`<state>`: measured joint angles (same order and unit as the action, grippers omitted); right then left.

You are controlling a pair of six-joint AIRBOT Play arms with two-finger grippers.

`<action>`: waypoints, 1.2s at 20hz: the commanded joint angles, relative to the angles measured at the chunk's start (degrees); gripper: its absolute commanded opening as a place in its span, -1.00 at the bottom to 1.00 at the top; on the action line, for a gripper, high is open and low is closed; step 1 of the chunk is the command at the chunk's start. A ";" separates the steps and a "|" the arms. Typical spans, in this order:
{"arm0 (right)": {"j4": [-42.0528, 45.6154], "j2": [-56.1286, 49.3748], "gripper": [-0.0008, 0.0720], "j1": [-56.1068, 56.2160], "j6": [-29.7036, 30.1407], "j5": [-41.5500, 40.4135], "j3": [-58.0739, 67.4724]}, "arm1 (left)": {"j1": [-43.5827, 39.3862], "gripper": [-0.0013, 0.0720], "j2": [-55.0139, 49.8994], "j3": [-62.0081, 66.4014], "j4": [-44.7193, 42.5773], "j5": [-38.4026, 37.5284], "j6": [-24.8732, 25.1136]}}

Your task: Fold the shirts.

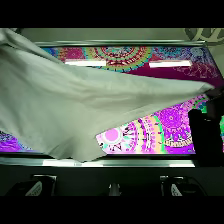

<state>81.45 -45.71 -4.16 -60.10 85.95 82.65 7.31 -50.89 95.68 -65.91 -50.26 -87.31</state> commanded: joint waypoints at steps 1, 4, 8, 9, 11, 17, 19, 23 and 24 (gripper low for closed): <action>-0.04 -0.63 -0.92 -0.02 -1.11 -4.94 -22.58 | -4.48 -0.89 -10.12 -9.49 0.09 -0.20 -0.07; -0.31 -2.21 -0.91 -0.02 -6.99 -18.60 -39.23 | -11.56 -0.89 -23.02 -15.89 0.09 2.08 -0.11; -0.87 -5.07 -0.91 -0.02 -9.29 -20.00 -44.33 | -18.32 -0.87 -38.27 -16.04 1.03 -3.82 -5.33; -0.85 -5.01 -0.91 -0.02 -9.09 -20.04 -44.28 | -18.51 -0.51 -39.80 -16.02 2.51 -5.77 -5.18; -0.02 -5.01 -0.91 -0.02 -7.74 -19.93 -44.26 | -16.68 0.96 -40.48 -14.64 1.99 -13.20 -3.65; 0.52 -5.01 -0.91 -0.02 -4.63 -19.17 -44.26 | 0.63 0.51 -29.66 -20.70 -0.35 -33.86 -0.92; 0.46 -5.01 -0.91 -0.02 -4.61 -18.97 -44.28 | 4.17 0.51 -21.20 -34.64 -0.24 -30.93 -0.07; -0.07 -5.01 -0.91 -0.02 -4.63 -19.06 -44.28 | 5.05 0.50 -12.81 -57.57 9.79 -18.40 1.57; -0.48 -5.01 -0.91 -0.02 -4.61 -18.88 -44.28 | 4.79 0.50 -13.20 -60.50 13.92 -15.54 2.84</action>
<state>81.71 -50.68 -4.16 -64.86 66.89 38.39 10.90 -67.85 47.72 -60.75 -73.65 -86.83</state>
